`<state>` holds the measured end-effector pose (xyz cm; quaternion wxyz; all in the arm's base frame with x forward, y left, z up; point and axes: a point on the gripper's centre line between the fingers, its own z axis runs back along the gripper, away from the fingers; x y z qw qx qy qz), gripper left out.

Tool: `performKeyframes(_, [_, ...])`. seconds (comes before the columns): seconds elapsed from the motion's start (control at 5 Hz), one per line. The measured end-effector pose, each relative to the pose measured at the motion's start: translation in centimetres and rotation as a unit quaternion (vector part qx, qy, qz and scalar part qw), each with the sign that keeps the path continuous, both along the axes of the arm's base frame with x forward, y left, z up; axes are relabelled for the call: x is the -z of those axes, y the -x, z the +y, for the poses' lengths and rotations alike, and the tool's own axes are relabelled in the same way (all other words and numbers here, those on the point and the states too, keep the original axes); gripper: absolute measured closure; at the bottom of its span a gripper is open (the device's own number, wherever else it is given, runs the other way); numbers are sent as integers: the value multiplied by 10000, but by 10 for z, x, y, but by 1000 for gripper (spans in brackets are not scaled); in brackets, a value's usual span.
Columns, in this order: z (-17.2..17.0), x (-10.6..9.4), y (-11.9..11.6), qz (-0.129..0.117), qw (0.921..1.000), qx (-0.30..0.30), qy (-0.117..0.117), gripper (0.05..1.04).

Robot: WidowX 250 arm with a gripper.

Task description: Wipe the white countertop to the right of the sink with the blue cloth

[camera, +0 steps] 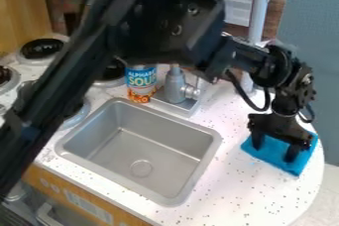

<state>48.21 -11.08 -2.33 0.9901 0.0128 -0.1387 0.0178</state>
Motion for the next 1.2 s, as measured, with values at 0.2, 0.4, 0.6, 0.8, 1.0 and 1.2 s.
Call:
performKeyframes(0.2, [7,-2,-9,-2,9999,-131,3,81])
performKeyframes(0.4, [12,-2,-12,-13,9997,-235,15,81])
performKeyframes(0.6, [17,1,2,19,9993,-375,47,81])
performKeyframes(0.8, [28,2,40,201,9990,-409,1,81])
performKeyframes(1.0, [21,4,74,375,9990,-249,11,81])
performKeyframes(1.2, [13,6,102,531,9984,-145,87,81])
